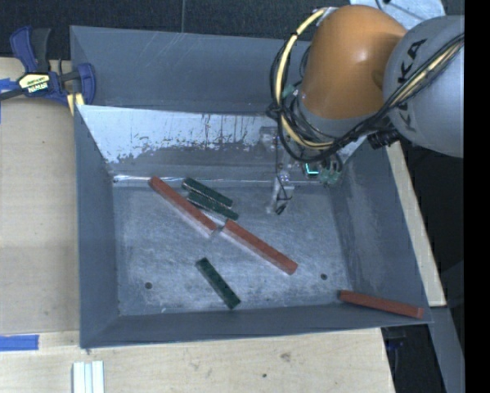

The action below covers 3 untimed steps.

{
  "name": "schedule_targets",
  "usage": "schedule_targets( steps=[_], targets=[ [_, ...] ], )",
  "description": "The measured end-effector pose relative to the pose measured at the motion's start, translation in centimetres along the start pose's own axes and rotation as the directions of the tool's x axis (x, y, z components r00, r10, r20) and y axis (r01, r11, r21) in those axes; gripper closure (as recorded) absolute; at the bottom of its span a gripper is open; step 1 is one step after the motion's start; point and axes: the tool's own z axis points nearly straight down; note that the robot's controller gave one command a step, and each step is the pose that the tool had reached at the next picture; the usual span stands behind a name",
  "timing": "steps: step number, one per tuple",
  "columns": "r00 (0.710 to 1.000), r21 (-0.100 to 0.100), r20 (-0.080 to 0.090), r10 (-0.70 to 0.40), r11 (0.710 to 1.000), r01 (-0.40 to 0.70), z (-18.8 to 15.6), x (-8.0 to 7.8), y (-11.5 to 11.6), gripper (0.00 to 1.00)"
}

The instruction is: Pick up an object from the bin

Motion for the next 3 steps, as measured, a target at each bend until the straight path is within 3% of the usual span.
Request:
schedule_targets(
  steps=[1,2,3],
  targets=[
    [1.000,0.000,0.000,0.006,1.000,-0.006,14.3,4.3,-2.3,0.00],
    [0.989,-0.001,0.006,0.149,0.989,-0.149,10.9,7.8,-1.1,0.00],
    [0.975,0.000,0.001,0.224,0.975,-0.224,10.8,8.9,-1.1,0.00]
  ],
)
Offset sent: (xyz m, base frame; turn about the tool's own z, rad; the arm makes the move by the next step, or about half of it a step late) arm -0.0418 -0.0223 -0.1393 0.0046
